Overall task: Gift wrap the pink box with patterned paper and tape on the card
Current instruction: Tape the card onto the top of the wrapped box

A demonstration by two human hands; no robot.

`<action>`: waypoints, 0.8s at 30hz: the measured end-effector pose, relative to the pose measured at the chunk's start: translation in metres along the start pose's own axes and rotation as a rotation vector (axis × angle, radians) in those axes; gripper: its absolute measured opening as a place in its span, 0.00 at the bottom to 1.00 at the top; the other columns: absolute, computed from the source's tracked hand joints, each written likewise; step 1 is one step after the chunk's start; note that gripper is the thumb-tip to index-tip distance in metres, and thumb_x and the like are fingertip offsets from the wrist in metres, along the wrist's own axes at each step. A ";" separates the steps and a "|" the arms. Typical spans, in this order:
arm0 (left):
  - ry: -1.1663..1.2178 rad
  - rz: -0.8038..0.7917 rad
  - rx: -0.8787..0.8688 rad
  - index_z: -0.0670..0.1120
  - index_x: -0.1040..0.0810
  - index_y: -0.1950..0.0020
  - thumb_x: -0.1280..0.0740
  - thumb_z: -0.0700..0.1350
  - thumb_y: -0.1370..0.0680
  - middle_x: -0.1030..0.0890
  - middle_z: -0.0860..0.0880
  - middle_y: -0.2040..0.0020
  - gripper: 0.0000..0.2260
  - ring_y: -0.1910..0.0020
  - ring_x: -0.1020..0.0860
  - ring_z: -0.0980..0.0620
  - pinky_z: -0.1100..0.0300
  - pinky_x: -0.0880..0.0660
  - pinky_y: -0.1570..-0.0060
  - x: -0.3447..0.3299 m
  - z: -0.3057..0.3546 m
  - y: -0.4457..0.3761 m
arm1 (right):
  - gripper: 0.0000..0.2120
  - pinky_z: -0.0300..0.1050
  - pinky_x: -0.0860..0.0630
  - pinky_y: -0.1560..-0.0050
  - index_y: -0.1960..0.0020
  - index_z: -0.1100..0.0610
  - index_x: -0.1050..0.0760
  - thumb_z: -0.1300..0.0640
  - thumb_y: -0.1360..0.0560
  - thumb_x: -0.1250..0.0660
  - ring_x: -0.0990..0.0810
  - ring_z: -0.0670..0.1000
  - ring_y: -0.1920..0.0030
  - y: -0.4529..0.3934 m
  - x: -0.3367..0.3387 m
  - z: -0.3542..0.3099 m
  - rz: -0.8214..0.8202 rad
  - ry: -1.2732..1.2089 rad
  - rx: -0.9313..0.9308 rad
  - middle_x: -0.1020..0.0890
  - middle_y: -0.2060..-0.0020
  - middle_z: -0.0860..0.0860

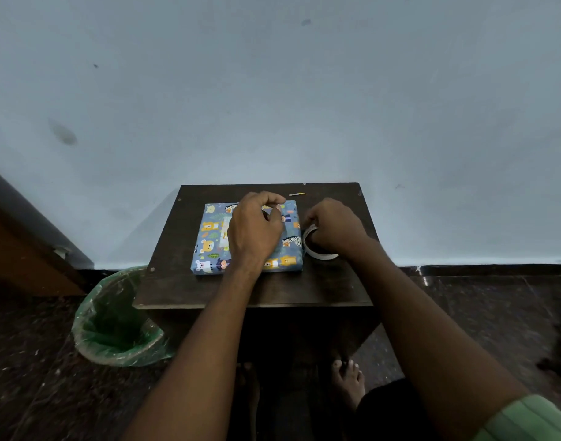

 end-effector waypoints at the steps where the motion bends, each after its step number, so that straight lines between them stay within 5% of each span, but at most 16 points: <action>1: -0.001 -0.010 -0.004 0.57 0.14 0.47 0.30 0.43 0.20 0.17 0.58 0.46 0.09 0.57 0.20 0.58 0.54 0.20 0.57 -0.002 0.002 0.003 | 0.13 0.47 0.27 0.51 0.49 0.48 0.15 0.64 0.27 0.31 0.20 0.58 0.44 0.002 0.001 -0.001 0.022 0.027 0.009 0.23 0.44 0.52; 4: 0.011 -0.035 -0.018 0.57 0.14 0.47 0.30 0.43 0.20 0.16 0.59 0.46 0.09 0.56 0.19 0.58 0.52 0.19 0.55 -0.006 0.006 0.008 | 0.09 0.46 0.30 0.56 0.52 0.50 0.17 0.63 0.27 0.28 0.19 0.56 0.47 0.003 0.010 -0.001 0.104 0.106 0.038 0.24 0.47 0.51; 9: 0.020 -0.123 0.027 0.57 0.13 0.46 0.30 0.43 0.20 0.15 0.61 0.45 0.09 0.61 0.19 0.60 0.51 0.17 0.54 -0.013 0.002 0.009 | 0.14 0.48 0.28 0.55 0.41 0.49 0.18 0.62 0.24 0.30 0.22 0.57 0.43 -0.001 0.006 0.007 0.071 0.142 0.087 0.26 0.42 0.52; 19: -0.035 -0.172 0.040 0.56 0.12 0.48 0.30 0.42 0.20 0.14 0.60 0.45 0.10 0.58 0.17 0.57 0.51 0.17 0.56 -0.021 -0.002 0.006 | 0.04 0.48 0.29 0.58 0.52 0.59 0.19 0.64 0.24 0.31 0.22 0.58 0.44 -0.006 0.004 0.013 0.157 0.191 0.035 0.24 0.47 0.55; 24: -0.039 -0.181 0.038 0.55 0.12 0.50 0.29 0.43 0.20 0.13 0.59 0.48 0.08 0.59 0.18 0.57 0.55 0.18 0.57 -0.021 -0.002 0.004 | 0.07 0.48 0.31 0.60 0.56 0.53 0.25 0.65 0.25 0.32 0.25 0.55 0.46 -0.009 0.017 0.014 0.277 0.088 0.121 0.25 0.51 0.52</action>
Point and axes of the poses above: each hand's wrist, its own y-axis away from the middle knuckle, its own x-axis out of the back of the hand, z = x × y, the point moved 5 cm from there along -y, towards the middle knuckle
